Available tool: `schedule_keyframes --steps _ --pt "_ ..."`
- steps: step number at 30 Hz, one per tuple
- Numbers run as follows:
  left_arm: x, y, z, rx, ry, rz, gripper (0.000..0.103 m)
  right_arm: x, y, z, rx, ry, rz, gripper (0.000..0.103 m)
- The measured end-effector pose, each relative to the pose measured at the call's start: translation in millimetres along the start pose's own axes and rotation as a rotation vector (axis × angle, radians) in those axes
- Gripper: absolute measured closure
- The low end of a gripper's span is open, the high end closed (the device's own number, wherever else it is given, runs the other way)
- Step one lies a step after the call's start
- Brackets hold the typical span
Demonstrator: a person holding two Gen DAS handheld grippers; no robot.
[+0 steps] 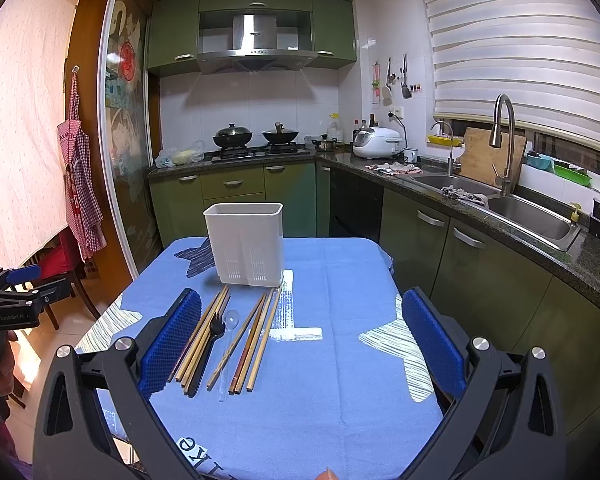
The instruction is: Organize utensils
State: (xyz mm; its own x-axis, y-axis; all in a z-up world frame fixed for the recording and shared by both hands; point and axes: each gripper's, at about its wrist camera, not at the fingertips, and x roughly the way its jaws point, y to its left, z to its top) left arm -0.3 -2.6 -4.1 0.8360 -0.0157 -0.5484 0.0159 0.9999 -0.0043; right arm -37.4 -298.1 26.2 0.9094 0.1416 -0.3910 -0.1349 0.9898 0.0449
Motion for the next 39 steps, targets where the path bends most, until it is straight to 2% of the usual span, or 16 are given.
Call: schedule_keyframes --steps 39 --pt "3 0 -1 -0.003 0.006 0.002 0.006 11 2 -8 0.008 0.017 -0.002 0.004"
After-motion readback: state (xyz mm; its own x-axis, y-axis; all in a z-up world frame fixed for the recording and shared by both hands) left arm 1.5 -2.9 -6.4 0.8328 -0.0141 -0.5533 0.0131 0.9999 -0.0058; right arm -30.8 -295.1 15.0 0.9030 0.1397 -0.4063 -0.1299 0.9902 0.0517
